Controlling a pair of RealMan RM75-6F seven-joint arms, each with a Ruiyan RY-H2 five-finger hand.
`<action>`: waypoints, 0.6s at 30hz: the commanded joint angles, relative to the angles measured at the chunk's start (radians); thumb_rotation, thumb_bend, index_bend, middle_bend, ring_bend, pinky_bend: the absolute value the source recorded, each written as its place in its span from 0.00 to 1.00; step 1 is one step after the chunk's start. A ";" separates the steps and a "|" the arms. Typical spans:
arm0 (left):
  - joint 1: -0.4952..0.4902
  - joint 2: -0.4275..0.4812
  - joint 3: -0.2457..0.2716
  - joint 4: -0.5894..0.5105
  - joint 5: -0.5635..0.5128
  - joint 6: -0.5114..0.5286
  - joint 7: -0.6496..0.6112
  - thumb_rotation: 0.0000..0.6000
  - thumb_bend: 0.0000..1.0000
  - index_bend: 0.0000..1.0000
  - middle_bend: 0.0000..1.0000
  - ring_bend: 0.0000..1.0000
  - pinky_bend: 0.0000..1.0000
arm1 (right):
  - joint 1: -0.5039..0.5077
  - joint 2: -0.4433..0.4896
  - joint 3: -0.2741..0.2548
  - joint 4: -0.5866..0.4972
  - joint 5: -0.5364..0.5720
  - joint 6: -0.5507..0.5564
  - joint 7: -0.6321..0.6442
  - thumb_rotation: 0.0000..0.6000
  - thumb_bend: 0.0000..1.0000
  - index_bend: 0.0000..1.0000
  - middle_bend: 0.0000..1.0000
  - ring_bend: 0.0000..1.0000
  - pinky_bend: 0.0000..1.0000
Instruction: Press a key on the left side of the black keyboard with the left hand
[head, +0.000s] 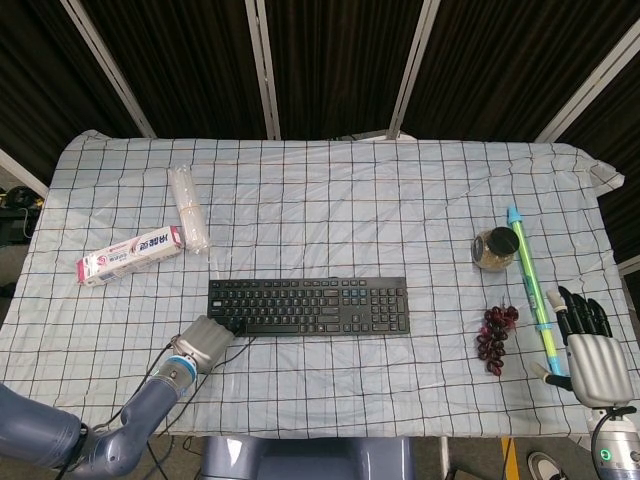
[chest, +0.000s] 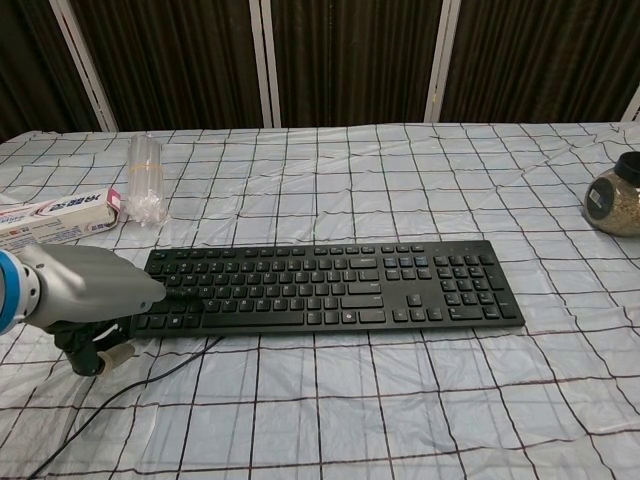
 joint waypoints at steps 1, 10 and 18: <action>0.011 0.020 -0.013 -0.010 0.034 0.036 -0.031 1.00 0.56 0.00 0.75 0.61 0.47 | -0.001 0.000 0.000 0.001 -0.002 0.003 0.002 1.00 0.07 0.02 0.00 0.00 0.00; 0.127 0.145 -0.034 -0.091 0.266 0.160 -0.225 1.00 0.55 0.00 0.70 0.56 0.44 | -0.002 -0.004 0.001 0.007 -0.007 0.010 0.006 1.00 0.07 0.02 0.00 0.00 0.00; 0.405 0.209 0.111 -0.059 0.751 0.457 -0.420 1.00 0.36 0.00 0.03 0.04 0.10 | -0.003 -0.002 -0.003 0.003 -0.014 0.012 0.000 1.00 0.07 0.02 0.00 0.00 0.00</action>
